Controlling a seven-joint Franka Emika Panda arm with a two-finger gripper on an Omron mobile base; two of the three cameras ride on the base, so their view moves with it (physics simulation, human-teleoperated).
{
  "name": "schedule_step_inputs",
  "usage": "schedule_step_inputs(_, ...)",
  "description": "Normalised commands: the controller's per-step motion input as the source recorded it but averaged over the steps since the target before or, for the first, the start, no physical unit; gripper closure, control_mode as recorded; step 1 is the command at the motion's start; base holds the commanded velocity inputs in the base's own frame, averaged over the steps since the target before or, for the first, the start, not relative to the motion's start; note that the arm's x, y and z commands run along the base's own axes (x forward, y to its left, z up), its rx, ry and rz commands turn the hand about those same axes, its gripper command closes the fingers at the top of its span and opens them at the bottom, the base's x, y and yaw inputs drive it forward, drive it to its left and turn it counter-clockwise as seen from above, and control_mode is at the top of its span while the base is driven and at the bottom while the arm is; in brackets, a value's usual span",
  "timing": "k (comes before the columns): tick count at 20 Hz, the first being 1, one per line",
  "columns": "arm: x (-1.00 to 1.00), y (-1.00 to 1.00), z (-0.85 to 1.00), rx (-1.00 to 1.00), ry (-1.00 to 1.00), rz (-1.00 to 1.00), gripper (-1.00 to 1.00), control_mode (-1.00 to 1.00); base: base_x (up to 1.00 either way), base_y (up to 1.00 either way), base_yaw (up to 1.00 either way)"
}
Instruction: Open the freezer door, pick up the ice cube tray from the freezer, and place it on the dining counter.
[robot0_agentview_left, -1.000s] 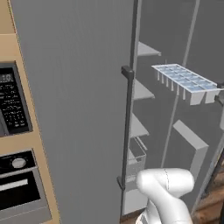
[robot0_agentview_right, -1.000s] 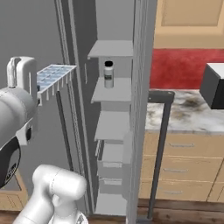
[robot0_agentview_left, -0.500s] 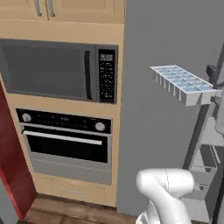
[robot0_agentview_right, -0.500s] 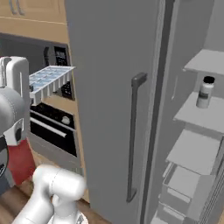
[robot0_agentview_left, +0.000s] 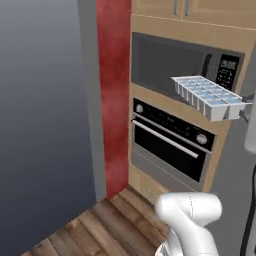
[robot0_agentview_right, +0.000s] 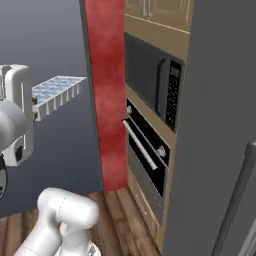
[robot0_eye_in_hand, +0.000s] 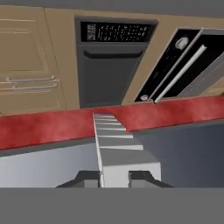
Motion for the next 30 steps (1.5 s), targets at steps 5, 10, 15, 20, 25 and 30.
schedule_step_inputs(5, 0.00, 0.00, 0.00, 0.00, 0.00, 0.00, 1.00, 1.00, 0.00, 0.01, 1.00)
schedule_step_inputs(10, 0.00, 0.00, 0.00, 0.00, 0.00, 0.00, 1.00, 1.00, 0.00, 0.00, 1.00)
schedule_step_inputs(15, 0.00, 0.00, 0.00, 0.00, 0.00, 0.00, 1.00, 1.00, 0.00, 0.00, 1.00)
schedule_step_inputs(20, 0.00, 0.00, 0.00, 0.00, 0.00, 0.00, 1.00, 1.00, 0.00, 0.00, 1.00)
schedule_step_inputs(25, 0.00, 0.00, 0.00, 0.00, 0.00, 0.00, 1.00, 1.00, 0.00, 0.00, 1.00)
schedule_step_inputs(30, 0.00, 0.00, 0.00, 0.00, 0.00, 0.00, 1.00, 1.00, 0.02, 0.00, 1.00)
